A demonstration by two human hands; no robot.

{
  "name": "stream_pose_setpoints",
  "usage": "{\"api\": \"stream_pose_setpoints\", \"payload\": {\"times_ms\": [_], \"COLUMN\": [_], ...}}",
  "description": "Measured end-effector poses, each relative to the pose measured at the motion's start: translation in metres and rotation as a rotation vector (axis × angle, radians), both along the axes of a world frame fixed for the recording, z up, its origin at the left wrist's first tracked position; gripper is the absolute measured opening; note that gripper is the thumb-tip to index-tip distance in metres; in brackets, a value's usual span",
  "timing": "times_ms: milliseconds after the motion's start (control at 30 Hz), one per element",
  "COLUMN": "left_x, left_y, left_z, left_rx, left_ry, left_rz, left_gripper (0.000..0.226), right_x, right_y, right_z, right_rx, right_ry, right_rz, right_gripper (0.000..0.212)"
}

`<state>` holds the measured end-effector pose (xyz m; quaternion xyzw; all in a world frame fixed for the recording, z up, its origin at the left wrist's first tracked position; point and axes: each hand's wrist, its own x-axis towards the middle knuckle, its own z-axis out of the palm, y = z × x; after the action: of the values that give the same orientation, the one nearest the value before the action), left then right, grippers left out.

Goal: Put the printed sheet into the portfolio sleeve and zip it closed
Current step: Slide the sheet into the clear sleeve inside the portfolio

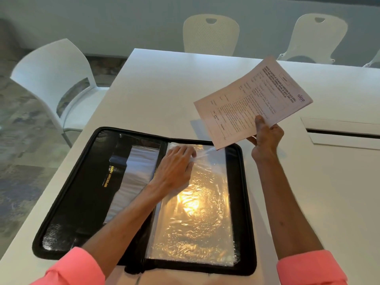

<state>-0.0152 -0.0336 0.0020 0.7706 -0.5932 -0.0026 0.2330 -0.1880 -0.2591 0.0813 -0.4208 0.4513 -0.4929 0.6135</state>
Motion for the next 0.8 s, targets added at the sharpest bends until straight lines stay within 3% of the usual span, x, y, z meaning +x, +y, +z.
{"api": "stream_pose_setpoints", "payload": {"times_ms": [333, 567, 700, 800], "left_x": [0.005, 0.003, 0.005, 0.007], "left_y": [-0.01, -0.021, -0.027, -0.03], "left_z": [0.017, 0.021, 0.021, 0.022], "left_rx": [-0.073, 0.066, 0.109, 0.089], "left_ry": [-0.021, 0.082, 0.021, -0.011], "left_rz": [0.001, -0.05, -0.071, -0.088], "left_gripper": [0.022, 0.058, 0.03, 0.033], "right_x": [-0.002, -0.007, -0.009, -0.01], "right_y": [-0.003, -0.004, -0.006, -0.008], "right_z": [0.005, 0.009, 0.014, 0.015], "right_rx": [0.001, -0.007, -0.002, -0.005], "right_ry": [-0.036, -0.039, -0.047, -0.043], "right_rz": [-0.01, -0.017, -0.034, -0.04], "right_gripper": [0.024, 0.024, 0.024, 0.025]}}
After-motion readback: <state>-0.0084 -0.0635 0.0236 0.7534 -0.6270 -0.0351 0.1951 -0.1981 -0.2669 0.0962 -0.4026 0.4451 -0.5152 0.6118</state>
